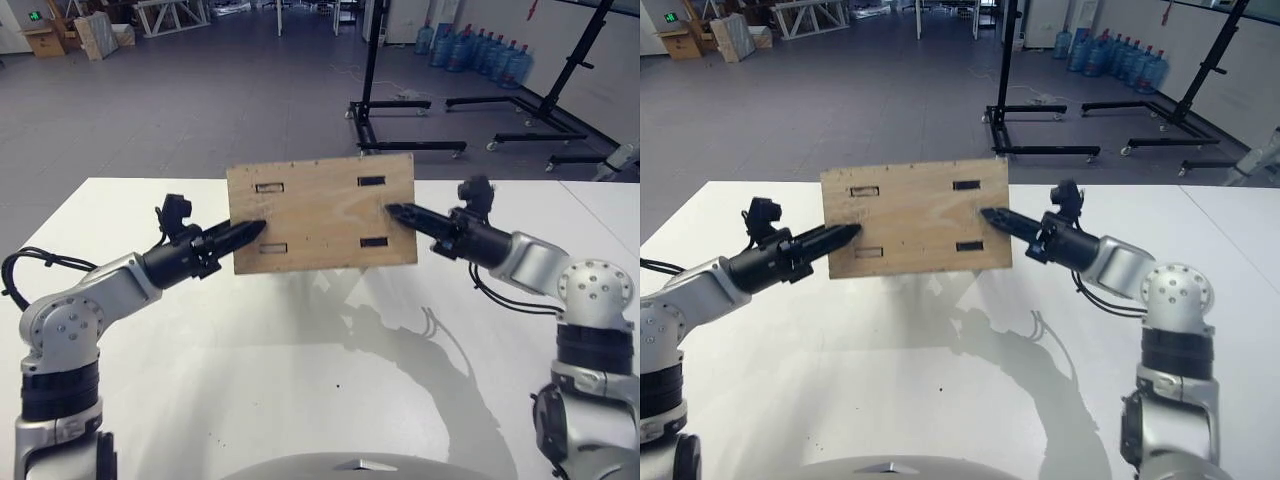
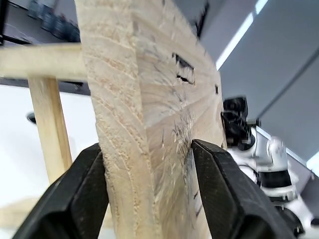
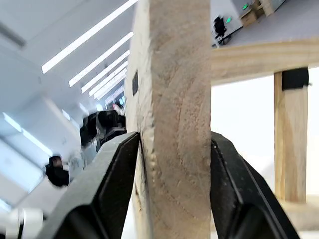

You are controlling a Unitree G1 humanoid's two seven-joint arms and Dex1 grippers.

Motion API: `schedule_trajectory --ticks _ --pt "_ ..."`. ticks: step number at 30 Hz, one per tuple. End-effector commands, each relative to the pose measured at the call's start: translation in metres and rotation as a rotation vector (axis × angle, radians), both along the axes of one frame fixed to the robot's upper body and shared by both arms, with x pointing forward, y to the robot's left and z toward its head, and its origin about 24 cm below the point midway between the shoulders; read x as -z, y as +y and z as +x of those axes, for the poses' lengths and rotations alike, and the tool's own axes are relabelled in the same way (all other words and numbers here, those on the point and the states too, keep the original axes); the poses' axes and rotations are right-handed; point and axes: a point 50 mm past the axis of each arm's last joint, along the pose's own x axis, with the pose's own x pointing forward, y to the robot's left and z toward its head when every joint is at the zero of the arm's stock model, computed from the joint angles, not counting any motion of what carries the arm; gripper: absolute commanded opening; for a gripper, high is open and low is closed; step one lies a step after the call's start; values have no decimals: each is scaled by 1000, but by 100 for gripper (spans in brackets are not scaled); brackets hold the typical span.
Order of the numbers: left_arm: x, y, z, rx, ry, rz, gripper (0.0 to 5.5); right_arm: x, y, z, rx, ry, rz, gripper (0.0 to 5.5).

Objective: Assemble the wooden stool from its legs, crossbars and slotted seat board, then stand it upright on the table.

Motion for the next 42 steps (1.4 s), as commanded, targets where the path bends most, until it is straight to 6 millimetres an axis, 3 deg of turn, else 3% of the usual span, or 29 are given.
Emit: schedule_trajectory --ticks 1,7,11,15,20,28,29,36,39,42 --pt "-17 -37 14 72 99 -57 238 -10 52 7 -175 127 -13 191" --pt "-49 -55 36 -40 223 -148 228 -6 71 16 -107 369 4 191" --pt "-59 -72 40 -79 297 -188 213 10 81 21 -21 519 3 191" --pt "-72 -91 40 -89 351 -237 164 9 97 27 43 610 30 178" --pt "-57 -101 43 -114 455 -256 104 9 107 34 88 691 32 168" --pt "-31 -106 44 -124 538 -274 20 25 100 41 152 727 3 159" --pt "-27 -104 45 -132 547 -278 20 26 100 41 155 727 5 198" --pt "2 -85 55 -204 608 -314 20 23 97 47 169 688 51 324" --pt "-3 -74 58 -218 573 -354 79 18 86 49 194 661 67 387" --pt "-21 -55 60 -245 480 -432 107 7 64 54 254 620 101 424"
